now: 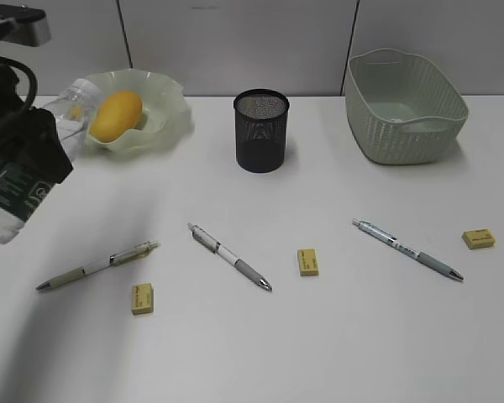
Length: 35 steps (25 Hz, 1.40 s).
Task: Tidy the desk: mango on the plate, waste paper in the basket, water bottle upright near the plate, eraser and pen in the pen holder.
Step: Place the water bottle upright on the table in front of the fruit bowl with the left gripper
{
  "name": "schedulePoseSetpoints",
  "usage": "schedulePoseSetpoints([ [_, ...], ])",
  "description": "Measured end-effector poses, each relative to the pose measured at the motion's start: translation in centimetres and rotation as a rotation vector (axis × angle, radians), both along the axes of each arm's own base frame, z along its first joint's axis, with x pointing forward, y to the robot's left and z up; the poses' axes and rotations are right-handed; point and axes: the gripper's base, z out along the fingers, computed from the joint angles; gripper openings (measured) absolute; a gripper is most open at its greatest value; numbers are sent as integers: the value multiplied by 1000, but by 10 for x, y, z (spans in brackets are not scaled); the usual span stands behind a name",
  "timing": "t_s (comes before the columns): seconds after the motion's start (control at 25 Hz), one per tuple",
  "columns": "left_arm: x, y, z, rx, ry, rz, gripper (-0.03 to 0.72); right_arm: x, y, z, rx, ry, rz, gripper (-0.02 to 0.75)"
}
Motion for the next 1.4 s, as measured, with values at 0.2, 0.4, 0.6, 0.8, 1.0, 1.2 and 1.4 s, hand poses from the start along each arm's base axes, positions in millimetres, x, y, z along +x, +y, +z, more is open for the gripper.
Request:
schedulePoseSetpoints([
  [0.2, -32, 14, 16, -69, -196, 78, 505, 0, 0, 0, 0, 0, 0, 547],
  [0.4, -59, 23, 15, -168, -471, 197, 505, 0, 0, 0, -1, 0, 1, 547],
  [0.6, -72, 34, 3, -244, -686, 358, 505, 0, 0, 0, 0, 0, 1, 547],
  [0.8, -74, 47, -11, -259, -836, 510, 505, 0, 0, 0, -1, 0, 1, 547],
  [1.0, -63, 56, -20, -215, -970, 590, 505, 0, 0, 0, -1, 0, 1, 547],
  [1.2, -45, 60, -38, -192, -1007, 661, 505, 0, 0, 0, -1, 0, 1, 547],
  [1.4, -26, 55, -68, -238, -1016, 686, 505, 0, 0, 0, -1, 0, 1, 547],
])
